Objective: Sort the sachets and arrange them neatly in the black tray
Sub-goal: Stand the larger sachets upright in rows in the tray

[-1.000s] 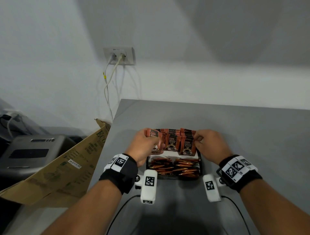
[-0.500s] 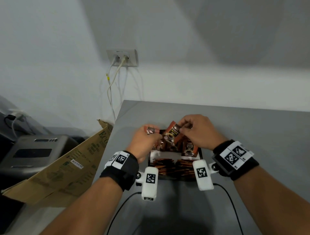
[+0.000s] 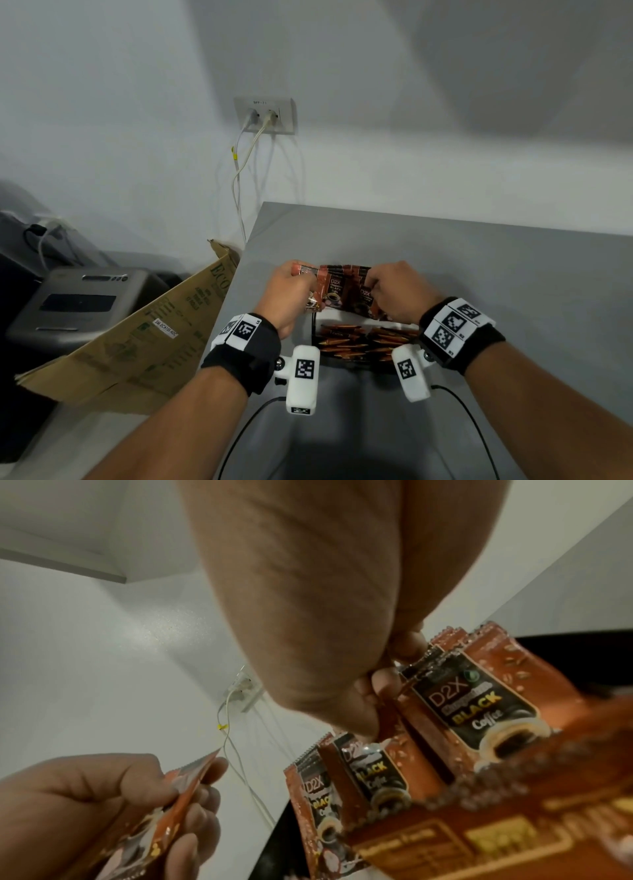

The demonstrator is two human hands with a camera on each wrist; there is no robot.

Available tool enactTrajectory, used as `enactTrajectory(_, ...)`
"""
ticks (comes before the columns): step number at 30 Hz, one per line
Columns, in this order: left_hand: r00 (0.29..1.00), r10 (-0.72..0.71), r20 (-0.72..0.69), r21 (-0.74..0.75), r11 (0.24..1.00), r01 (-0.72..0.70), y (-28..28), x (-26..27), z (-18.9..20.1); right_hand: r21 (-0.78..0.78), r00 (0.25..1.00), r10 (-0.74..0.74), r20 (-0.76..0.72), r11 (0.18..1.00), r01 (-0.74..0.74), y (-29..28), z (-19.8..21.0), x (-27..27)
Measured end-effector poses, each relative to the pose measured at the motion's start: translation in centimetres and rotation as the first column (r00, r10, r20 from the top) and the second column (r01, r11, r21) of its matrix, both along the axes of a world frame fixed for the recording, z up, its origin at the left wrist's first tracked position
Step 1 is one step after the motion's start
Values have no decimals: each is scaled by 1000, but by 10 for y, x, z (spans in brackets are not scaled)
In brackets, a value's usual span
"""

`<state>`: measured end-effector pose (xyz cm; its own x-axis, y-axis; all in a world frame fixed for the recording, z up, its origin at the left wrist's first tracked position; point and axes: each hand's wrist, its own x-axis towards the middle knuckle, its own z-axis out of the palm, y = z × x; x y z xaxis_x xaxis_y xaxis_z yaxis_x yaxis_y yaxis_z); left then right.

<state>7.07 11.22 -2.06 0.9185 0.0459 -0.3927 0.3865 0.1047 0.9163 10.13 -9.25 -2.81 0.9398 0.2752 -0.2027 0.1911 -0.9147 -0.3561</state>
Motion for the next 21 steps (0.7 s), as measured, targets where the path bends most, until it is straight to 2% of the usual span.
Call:
enactTrajectory(6,1000,-16,13,34,999,15,-2,2,-5,-8,996,22,85,1000,-21,-2,-3,0)
enactTrajectory(13,998,-48,39,86,995,44,-2,2,-9,-5,993,41,109,999,-41,-5,0,-2)
enactTrajectory(15,997,-57,56,98,994,51,-2,1,-9,97,994,-3,111,995,-7,-8,9,-2)
enactTrajectory(18,995,-67,68,116,992,59,-5,2,-11,326,997,-60,50,944,40,-3,32,-2)
enactTrajectory(21,991,-91,102,98,992,81,-13,1,-10,395,1000,-6,-18,919,13,9,49,-2)
